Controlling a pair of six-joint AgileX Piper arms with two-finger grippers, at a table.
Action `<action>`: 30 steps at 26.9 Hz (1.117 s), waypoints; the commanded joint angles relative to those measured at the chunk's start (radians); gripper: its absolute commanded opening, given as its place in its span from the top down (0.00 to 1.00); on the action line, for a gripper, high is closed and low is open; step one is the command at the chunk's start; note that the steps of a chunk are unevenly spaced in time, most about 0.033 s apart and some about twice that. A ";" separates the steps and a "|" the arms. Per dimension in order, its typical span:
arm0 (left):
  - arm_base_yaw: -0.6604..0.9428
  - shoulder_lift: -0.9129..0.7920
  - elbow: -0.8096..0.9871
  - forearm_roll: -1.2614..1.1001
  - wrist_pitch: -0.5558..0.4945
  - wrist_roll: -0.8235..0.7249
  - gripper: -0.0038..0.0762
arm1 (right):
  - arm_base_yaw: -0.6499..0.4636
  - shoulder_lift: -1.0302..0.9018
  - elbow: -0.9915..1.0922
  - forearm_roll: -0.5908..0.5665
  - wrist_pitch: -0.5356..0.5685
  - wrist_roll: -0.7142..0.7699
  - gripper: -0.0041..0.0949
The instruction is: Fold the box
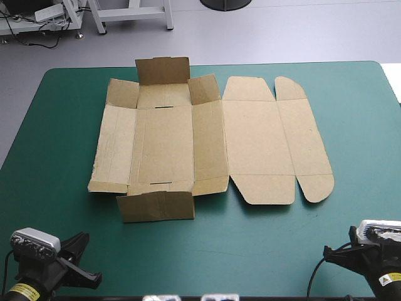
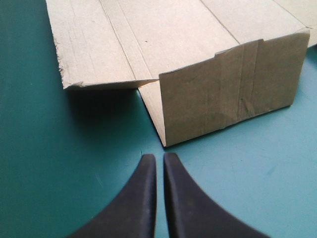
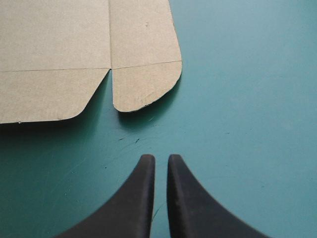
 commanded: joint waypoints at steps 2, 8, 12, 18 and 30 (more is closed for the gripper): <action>-0.007 0.023 -0.049 -0.032 -0.069 -0.004 0.92 | -0.004 0.017 -0.023 0.013 -0.063 0.000 0.87; -0.007 0.154 -0.195 -0.032 -0.045 0.002 0.92 | -0.004 0.017 -0.023 0.013 -0.063 0.000 0.87; -0.007 0.256 -0.275 -0.003 -0.064 0.004 0.92 | -0.004 0.017 -0.023 0.013 -0.063 0.000 0.87; -0.007 0.445 -0.438 0.116 -0.125 0.004 0.92 | -0.004 0.017 -0.023 0.013 -0.063 0.000 0.87; -0.007 0.831 -0.806 0.425 -0.132 0.004 0.93 | -0.004 0.017 -0.023 0.013 -0.063 0.000 0.87</action>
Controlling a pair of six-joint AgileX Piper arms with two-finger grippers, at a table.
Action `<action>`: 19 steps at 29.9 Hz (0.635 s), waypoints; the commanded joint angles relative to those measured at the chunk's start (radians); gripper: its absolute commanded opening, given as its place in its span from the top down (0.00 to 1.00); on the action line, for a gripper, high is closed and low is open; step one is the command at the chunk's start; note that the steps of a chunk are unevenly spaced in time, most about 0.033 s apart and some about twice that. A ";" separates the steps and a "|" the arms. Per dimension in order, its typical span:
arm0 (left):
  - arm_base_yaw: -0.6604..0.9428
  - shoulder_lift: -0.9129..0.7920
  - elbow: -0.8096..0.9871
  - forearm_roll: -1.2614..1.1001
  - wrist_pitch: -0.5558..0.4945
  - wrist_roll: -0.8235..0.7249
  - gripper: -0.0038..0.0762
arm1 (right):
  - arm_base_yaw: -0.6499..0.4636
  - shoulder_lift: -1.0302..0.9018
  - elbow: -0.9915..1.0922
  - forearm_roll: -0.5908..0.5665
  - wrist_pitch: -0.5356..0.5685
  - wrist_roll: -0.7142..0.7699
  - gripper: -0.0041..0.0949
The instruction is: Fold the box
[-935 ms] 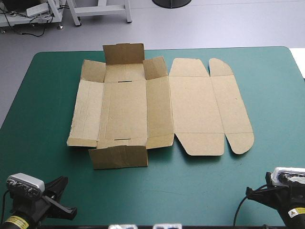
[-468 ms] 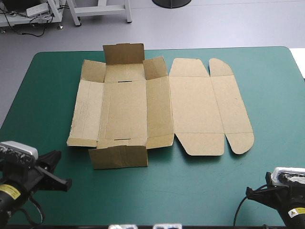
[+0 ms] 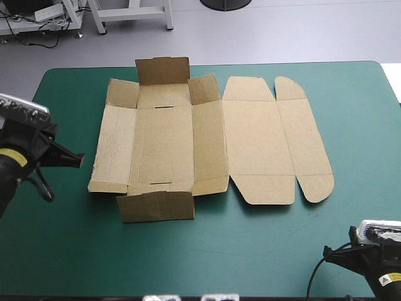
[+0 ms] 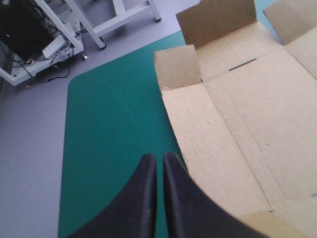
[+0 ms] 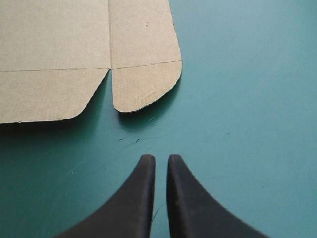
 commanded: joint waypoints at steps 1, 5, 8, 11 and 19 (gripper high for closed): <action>-0.007 0.088 -0.108 0.066 -0.060 -0.003 0.93 | -0.004 0.017 -0.023 0.013 -0.063 0.000 0.87; -0.003 0.195 -0.178 0.113 -0.051 -0.003 0.93 | -0.004 0.017 -0.023 0.010 -0.063 0.000 0.87; 0.014 0.265 -0.232 0.150 -0.027 0.009 0.93 | -0.004 0.017 -0.023 0.010 -0.063 0.000 0.87; 0.091 0.332 -0.279 0.102 -0.007 0.061 0.93 | -0.004 0.017 -0.023 0.010 -0.065 0.000 0.87; 0.381 0.446 -0.308 -0.237 -0.004 0.189 0.93 | -0.004 0.017 -0.023 0.003 -0.107 0.000 0.87</action>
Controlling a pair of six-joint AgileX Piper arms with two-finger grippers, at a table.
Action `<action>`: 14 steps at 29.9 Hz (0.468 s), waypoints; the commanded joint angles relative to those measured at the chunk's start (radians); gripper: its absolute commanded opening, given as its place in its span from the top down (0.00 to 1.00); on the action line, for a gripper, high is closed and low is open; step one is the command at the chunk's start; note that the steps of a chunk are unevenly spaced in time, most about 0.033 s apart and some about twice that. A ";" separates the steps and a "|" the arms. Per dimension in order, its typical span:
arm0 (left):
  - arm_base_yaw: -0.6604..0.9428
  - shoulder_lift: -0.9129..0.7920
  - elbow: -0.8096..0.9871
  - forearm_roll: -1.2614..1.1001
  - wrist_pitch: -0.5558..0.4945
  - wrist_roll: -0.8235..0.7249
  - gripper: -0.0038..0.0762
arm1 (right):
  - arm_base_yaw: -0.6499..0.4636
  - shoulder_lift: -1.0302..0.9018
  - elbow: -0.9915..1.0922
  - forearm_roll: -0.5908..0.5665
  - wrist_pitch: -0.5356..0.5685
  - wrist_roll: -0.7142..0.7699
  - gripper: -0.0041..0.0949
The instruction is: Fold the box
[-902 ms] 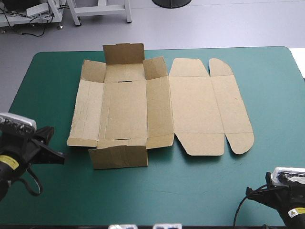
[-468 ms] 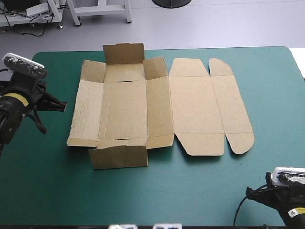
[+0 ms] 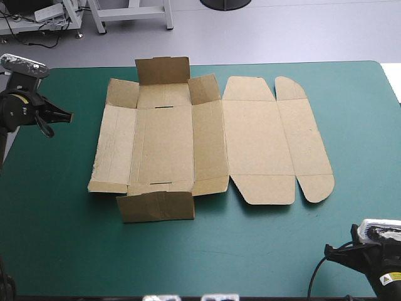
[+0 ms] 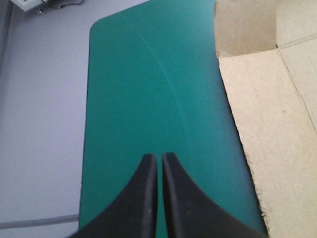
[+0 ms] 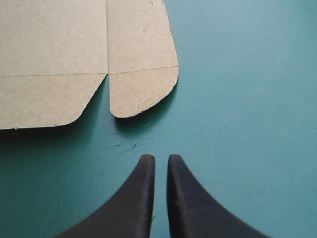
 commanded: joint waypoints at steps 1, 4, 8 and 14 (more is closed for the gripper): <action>0.137 0.016 -0.035 -0.214 -0.025 0.071 0.93 | -0.004 0.017 -0.023 0.009 -0.085 -0.002 0.87; 0.261 0.065 -0.035 -0.468 0.050 0.171 0.93 | -0.004 0.019 -0.023 0.009 -0.085 -0.013 0.87; 0.365 0.137 -0.035 -0.693 0.196 0.253 0.93 | -0.004 0.020 -0.023 0.009 -0.085 -0.027 0.87; 0.412 0.266 -0.035 -0.755 0.346 0.267 0.93 | -0.004 0.020 -0.023 0.009 -0.085 -0.027 0.87</action>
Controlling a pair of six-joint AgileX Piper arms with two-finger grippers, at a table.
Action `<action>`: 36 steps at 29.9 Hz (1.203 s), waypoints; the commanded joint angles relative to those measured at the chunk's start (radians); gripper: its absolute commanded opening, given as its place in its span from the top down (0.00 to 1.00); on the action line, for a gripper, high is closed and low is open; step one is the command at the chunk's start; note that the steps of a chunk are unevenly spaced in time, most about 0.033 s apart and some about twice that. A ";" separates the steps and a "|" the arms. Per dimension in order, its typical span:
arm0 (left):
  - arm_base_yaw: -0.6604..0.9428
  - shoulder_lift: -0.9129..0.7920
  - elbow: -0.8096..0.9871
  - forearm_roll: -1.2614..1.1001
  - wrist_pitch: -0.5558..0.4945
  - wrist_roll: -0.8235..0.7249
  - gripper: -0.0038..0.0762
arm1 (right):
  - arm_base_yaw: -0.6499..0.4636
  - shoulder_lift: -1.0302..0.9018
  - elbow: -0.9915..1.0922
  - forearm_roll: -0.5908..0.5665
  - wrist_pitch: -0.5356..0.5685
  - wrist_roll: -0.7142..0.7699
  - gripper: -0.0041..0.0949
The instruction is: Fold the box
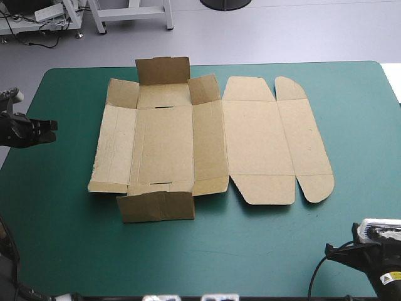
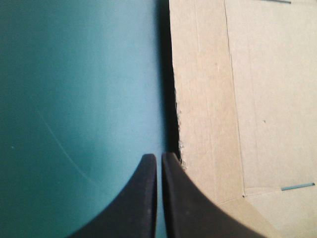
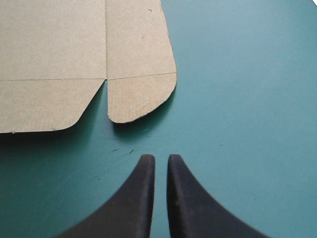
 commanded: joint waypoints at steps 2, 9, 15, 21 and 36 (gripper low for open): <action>0.006 0.055 -0.034 -0.089 0.049 0.007 0.93 | -0.004 0.019 -0.023 0.009 -0.068 -0.011 0.87; 0.006 0.144 -0.034 -0.184 0.057 0.039 0.93 | -0.004 0.019 -0.023 0.009 -0.068 -0.011 0.87; -0.026 0.192 -0.034 -0.178 0.086 0.079 0.79 | -0.004 0.019 -0.023 -0.002 -0.066 -0.011 0.87; -0.113 0.242 -0.034 -0.100 0.086 0.054 0.47 | -0.004 0.019 -0.023 -0.036 -0.062 -0.011 0.87; -0.163 0.282 -0.018 -0.132 0.086 0.003 0.45 | -0.004 0.019 -0.023 -0.036 -0.062 -0.011 0.87</action>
